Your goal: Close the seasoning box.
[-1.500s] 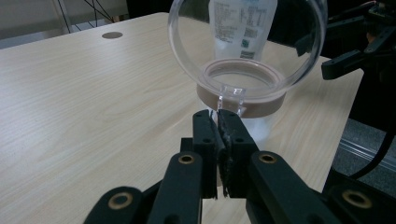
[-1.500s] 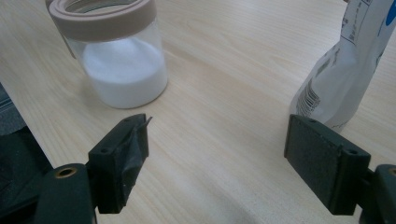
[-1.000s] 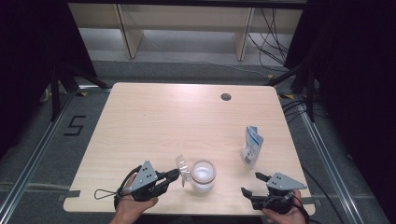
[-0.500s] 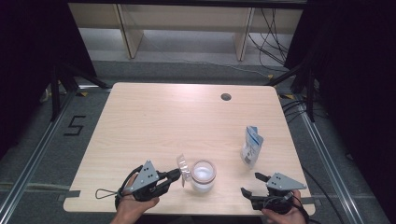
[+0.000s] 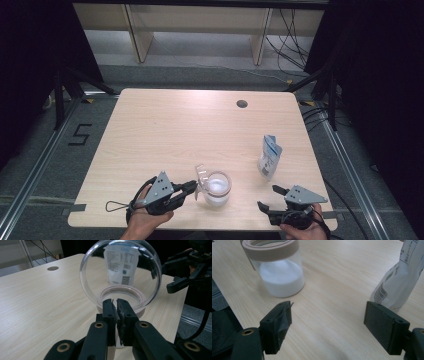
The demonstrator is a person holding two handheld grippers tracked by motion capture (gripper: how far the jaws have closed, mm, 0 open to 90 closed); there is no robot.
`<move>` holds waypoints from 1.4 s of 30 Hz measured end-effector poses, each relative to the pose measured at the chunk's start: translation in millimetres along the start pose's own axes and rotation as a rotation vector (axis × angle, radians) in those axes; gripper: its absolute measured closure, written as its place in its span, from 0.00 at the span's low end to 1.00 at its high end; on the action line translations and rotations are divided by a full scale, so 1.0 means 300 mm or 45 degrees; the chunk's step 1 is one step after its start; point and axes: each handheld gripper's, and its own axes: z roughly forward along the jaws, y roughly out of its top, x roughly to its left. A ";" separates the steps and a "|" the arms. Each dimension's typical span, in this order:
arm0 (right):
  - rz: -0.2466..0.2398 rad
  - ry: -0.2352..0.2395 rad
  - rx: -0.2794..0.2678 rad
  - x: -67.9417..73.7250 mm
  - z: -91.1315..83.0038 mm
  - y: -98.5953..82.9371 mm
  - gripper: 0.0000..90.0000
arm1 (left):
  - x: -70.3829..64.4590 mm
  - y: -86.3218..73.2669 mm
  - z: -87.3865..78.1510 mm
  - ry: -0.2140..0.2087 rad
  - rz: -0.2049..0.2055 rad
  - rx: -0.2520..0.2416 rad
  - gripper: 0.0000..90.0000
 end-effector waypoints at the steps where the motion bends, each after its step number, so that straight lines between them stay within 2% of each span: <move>1: 0.000 0.000 0.000 0.000 0.000 0.000 0.26 | 0.000 0.001 0.002 -0.004 0.006 0.001 0.94; 10: 0.000 0.007 0.010 0.001 0.002 0.000 0.26 | -0.006 0.003 0.012 -0.021 0.013 0.010 0.94; 11: -0.006 0.026 0.007 0.000 0.005 0.000 0.26 | -0.007 0.003 0.013 -0.020 0.013 0.011 0.94; 16: -0.011 0.035 0.005 -0.001 0.007 0.000 0.26 | -0.007 0.005 0.014 -0.023 0.015 0.018 0.93; 22: -0.011 0.024 0.009 -0.001 0.005 0.000 0.26 | -0.005 0.003 0.013 -0.039 0.005 0.027 0.91; 23: -0.010 0.024 0.009 0.000 0.005 0.000 0.26 | -0.006 0.003 0.013 -0.047 0.001 0.026 0.89; 24: 0.000 0.013 0.012 0.000 0.002 0.000 0.26 | -0.008 0.003 0.012 -0.049 -0.016 0.027 0.83; 25: 0.000 0.013 0.012 0.000 0.002 0.000 0.26 | -0.008 0.002 0.012 -0.058 -0.022 0.029 0.83; 26: -0.004 0.006 0.010 -0.002 0.001 0.000 0.26 | -0.006 0.000 0.009 -0.066 -0.037 0.043 0.76; 29: -0.001 0.016 0.002 -0.004 0.003 -0.001 0.26 | -0.002 -0.007 0.009 -0.071 -0.056 0.047 0.68; 32: 0.004 0.027 0.004 -0.003 0.004 -0.001 0.26 | 0.000 -0.014 0.002 -0.065 -0.077 0.071 0.62; 39: -0.002 0.018 -0.001 -0.005 0.004 -0.002 0.26 | 0.007 -0.023 -0.007 -0.049 -0.113 0.082 0.48; 40: 0.003 0.028 0.000 -0.006 0.005 -0.002 0.26 | 0.009 -0.028 -0.006 -0.046 -0.113 0.096 0.43; 41: 0.003 0.028 0.000 -0.006 0.005 -0.002 0.26 | 0.009 -0.028 -0.006 -0.046 -0.113 0.096 0.42; 42: -0.004 0.039 -0.001 -0.007 0.005 0.000 0.26 | 0.008 -0.036 -0.012 -0.031 -0.117 0.125 0.40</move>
